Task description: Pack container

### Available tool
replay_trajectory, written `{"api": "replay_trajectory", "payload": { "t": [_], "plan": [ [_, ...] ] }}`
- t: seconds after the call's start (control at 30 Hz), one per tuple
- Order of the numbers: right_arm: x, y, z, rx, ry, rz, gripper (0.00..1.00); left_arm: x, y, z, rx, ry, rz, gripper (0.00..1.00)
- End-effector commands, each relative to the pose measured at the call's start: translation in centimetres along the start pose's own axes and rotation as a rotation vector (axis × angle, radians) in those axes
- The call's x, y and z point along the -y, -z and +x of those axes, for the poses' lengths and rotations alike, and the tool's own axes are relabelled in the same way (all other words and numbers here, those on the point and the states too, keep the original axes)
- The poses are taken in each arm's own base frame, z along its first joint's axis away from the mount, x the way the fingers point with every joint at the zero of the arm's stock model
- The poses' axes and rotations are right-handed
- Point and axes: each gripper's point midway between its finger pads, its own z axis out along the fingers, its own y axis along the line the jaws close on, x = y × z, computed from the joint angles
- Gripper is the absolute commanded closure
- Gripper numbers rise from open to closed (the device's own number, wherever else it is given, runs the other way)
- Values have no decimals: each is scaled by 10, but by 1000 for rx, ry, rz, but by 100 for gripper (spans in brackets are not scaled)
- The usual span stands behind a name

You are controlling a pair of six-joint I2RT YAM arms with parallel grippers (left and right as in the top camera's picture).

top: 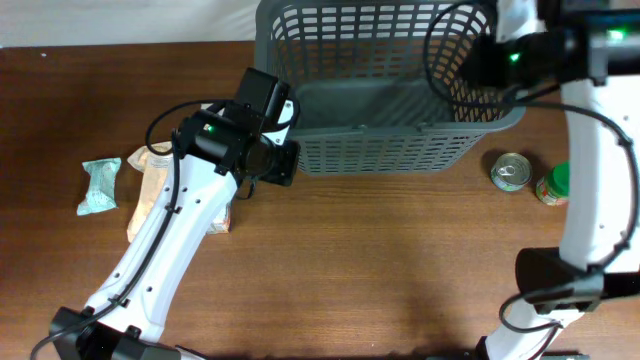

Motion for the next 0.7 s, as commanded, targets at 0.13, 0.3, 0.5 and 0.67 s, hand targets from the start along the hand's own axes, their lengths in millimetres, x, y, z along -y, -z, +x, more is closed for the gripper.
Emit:
{"api": "replay_trajectory", "payload": {
  "t": [0.13, 0.3, 0.5, 0.67],
  "plan": [
    [30, 61, -17, 159, -97, 105, 96, -22, 55, -3, 155, 12, -102, 98],
    [73, 65, -17, 162, -214, 164, 96, -49, 97, -4, 271, 63, -209, 98],
    [119, 61, -16, 154, -317, 214, 96, -90, 124, 3, 333, 177, -276, 98],
    [132, 34, -17, 101, -340, 210, 96, -110, 127, 8, 329, 231, -310, 98]
  ]
}}
